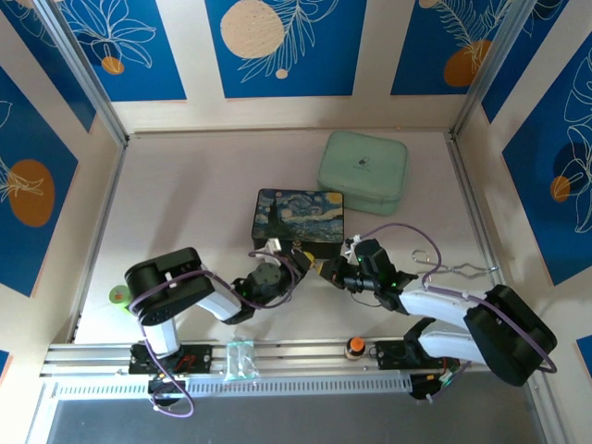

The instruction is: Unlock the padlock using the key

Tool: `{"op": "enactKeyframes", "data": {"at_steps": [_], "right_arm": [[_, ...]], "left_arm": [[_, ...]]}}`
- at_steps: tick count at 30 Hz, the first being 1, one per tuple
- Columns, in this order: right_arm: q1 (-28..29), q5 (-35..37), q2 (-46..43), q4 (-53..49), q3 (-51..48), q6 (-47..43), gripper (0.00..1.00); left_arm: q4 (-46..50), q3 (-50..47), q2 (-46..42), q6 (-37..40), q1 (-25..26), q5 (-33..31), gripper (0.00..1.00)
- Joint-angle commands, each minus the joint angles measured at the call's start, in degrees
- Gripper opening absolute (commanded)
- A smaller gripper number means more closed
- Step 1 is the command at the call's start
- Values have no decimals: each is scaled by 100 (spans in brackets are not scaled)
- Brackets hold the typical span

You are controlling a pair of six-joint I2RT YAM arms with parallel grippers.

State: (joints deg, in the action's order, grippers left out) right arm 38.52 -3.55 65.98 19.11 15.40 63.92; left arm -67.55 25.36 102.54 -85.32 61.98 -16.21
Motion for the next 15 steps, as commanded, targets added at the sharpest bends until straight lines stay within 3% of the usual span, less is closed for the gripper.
{"op": "enactKeyframes", "data": {"at_steps": [1, 10, 15], "right_arm": [[134, 455, -278, -657, 160, -349, 9], [503, 1259, -291, -1913, 241, -943, 12], [840, 1603, -398, -2153, 452, -1531, 22]], "left_arm": [[-596, 45, 99, -37, 148, 201, 0], [-373, -93, 108, 87, 148, 61, 0], [-385, -145, 193, 83, 148, 31, 0]]}}
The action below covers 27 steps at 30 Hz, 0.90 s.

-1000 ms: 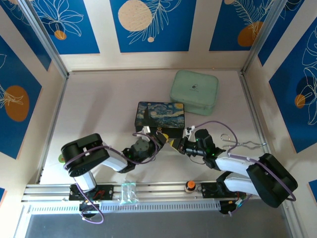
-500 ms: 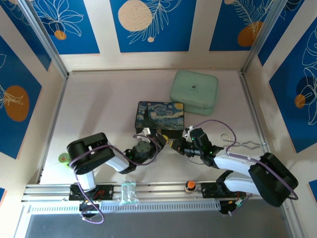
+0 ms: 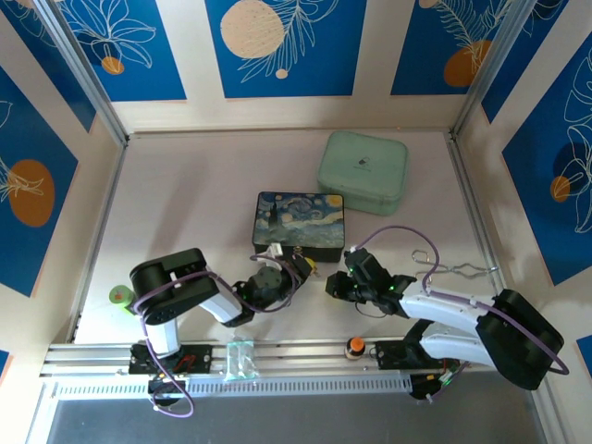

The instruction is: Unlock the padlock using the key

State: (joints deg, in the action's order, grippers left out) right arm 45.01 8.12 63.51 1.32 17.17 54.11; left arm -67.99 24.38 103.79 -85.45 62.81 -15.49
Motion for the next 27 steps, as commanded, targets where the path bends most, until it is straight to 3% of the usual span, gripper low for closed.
{"op": "enactKeyframes", "data": {"at_steps": [1, 3, 6, 14, 20, 27], "right_arm": [[331, 640, -186, -463, 360, -767, 24], [607, 920, -253, -400, 424, -1242, 25], [709, 657, -216, 229, 365, -2166, 33], [910, 1364, 379, -477, 1043, -3137, 36], [992, 1162, 862, -83, 1180, -3597, 29], [992, 1180, 779, 58, 975, -3858, 23]], "left_arm": [[-346, -54, 88, 81, 65, -50, 0], [-391, -65, 148, 86, 62, -47, 0], [-421, -56, 241, 71, 62, -7, 0], [-581, -118, 370, -24, 57, 15, 0], [-630, -188, 260, -24, 57, 19, 0], [-464, -193, 69, 53, 57, 28, 0]]}}
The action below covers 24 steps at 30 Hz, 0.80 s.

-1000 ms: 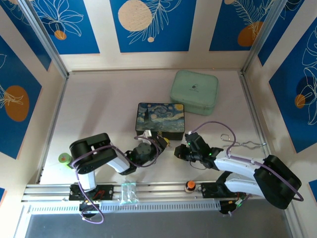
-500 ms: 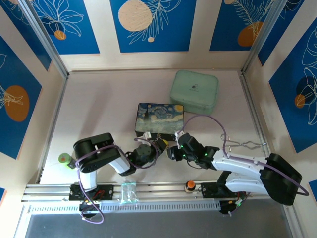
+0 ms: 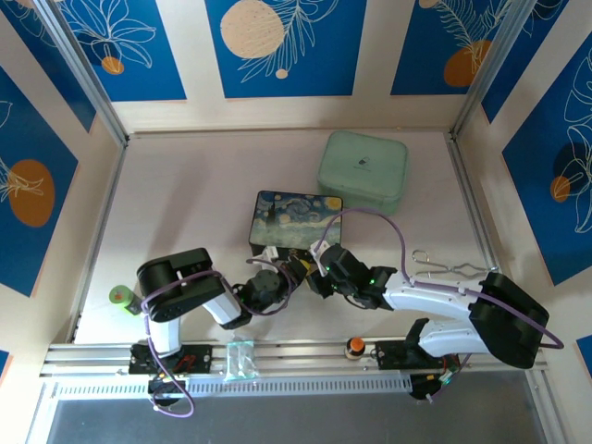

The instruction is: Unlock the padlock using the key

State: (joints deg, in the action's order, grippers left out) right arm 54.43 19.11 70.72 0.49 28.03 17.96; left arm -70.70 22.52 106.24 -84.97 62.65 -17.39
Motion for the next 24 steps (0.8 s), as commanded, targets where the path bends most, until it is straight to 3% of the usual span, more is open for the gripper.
{"op": "enactKeyframes", "data": {"at_steps": [1, 10, 18, 24], "right_arm": [[43, 88, -18, 150, -187, -231, 22], [-97, 33, -322, 531, -601, 30, 22], [-17, -185, -63, 955, -500, -398, 29], [171, 370, 288, 762, -364, -507, 34]], "left_arm": [[-236, -19, -166, -9, 72, 210, 0], [-324, -29, -136, -37, 76, 207, 0], [-392, -29, -165, -70, 72, 218, 0], [-340, -24, -242, -59, 72, 218, 0]]}}
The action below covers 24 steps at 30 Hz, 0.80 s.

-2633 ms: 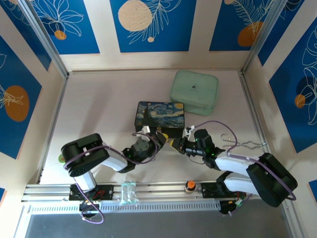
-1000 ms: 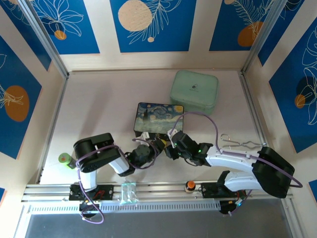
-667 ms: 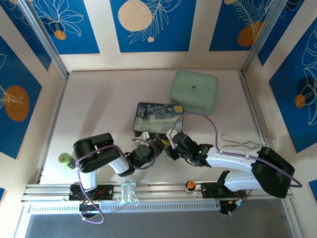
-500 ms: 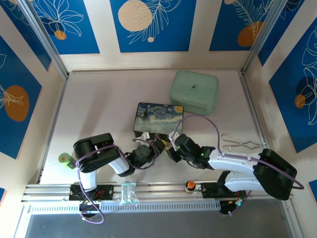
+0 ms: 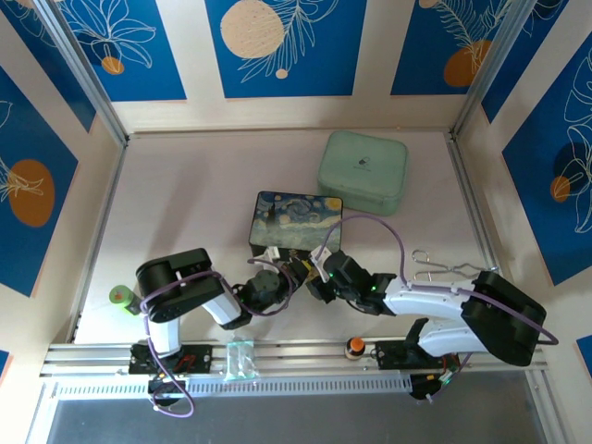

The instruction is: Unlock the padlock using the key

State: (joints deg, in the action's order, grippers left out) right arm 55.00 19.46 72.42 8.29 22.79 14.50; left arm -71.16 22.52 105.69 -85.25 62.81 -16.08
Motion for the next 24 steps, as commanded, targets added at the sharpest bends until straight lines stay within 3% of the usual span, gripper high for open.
{"op": "enactKeyframes", "data": {"at_steps": [1, 5, 9, 19, 24], "right_arm": [[122, 398, 149, -2, 169, -142, 32], [108, 443, 162, 291, 134, -156, 23], [19, 26, 81, 607, 99, -177, 15], [-1238, -3338, -240, 1551, -357, 549, 9], [-1601, -3802, -569, 1523, -539, 845, 8]], "left_arm": [[-270, -14, -206, -27, 56, 108, 0], [-188, 28, -249, -9, 65, 153, 0], [-125, -10, -276, 13, 65, 157, 0], [-83, -159, -285, 11, 65, 194, 0], [-63, -217, -330, 62, 65, 149, 0]]}}
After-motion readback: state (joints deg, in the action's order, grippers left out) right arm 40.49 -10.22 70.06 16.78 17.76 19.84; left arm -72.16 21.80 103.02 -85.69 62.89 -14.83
